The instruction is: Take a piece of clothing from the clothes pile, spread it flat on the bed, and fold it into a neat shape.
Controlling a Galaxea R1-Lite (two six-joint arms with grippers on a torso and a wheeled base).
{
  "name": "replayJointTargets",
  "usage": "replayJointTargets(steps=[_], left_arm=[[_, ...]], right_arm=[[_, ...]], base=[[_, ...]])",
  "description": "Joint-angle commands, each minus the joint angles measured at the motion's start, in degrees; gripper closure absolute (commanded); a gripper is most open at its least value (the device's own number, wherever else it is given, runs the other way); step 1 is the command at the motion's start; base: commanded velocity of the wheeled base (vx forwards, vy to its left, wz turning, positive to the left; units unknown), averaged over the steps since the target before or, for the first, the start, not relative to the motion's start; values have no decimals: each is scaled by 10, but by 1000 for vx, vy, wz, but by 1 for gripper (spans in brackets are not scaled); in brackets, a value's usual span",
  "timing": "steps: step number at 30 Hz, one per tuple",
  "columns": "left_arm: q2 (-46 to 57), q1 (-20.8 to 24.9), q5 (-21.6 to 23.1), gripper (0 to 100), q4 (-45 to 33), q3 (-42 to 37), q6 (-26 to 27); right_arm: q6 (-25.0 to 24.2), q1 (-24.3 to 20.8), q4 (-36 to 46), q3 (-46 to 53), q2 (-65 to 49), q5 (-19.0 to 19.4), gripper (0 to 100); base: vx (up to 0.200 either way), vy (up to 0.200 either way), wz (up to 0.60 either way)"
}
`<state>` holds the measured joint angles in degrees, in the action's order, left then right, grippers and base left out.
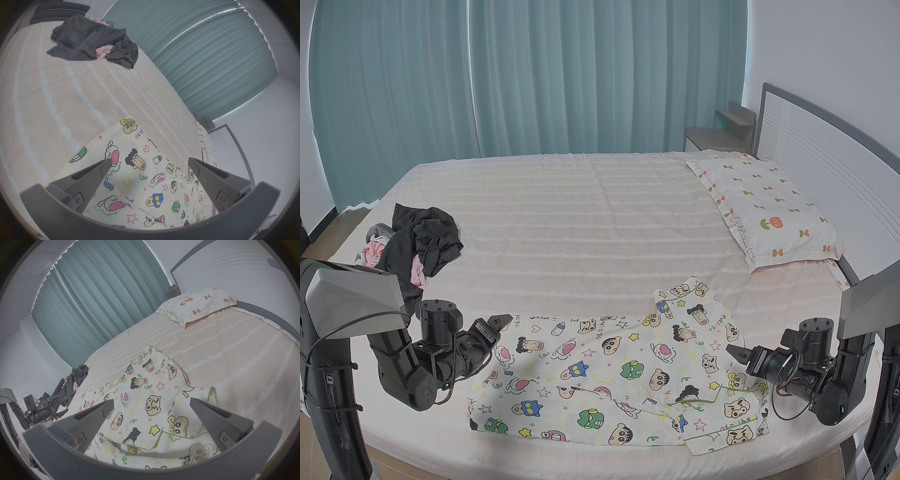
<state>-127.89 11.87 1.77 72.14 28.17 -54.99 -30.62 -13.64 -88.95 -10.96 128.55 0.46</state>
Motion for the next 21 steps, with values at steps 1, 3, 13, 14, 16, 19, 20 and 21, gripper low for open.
replayJointTargets(steps=[1, 3, 13, 14, 16, 19, 20, 21], left_arm=[[73, 20, -15, 0, -7, 0, 16], [118, 28, -17, 0, -48, 23, 27], [148, -62, 125, 0, -384, 196, 239], [129, -70, 144, 0, -382, 199, 254], [84, -82, 172, 0, -380, 220, 275], [19, -89, 181, 0, -383, 266, 292], [-2, -91, 182, 0, -384, 283, 303], [-27, -97, 185, 0, -386, 304, 318]], right_arm=[[-3, -2, -10, -4, -10, 4, 0], [-5, -6, -10, -10, -15, 12, 0], [-5, -23, -10, -25, -20, 10, 0], [-5, -20, -10, -21, -20, 10, 0], [-5, -13, -10, -9, -21, 10, 0], [-5, -8, -10, 2, -20, 9, 0], [-5, -8, -10, 6, -20, 9, 0], [-5, -8, -10, 12, -21, 9, 0]], base=[[0, 0, 0], [0, 0, 0], [0, 0, 0], [0, 0, 0], [0, 0, 0], [0, 0, 0], [0, 0, 0], [0, 0, 0]])
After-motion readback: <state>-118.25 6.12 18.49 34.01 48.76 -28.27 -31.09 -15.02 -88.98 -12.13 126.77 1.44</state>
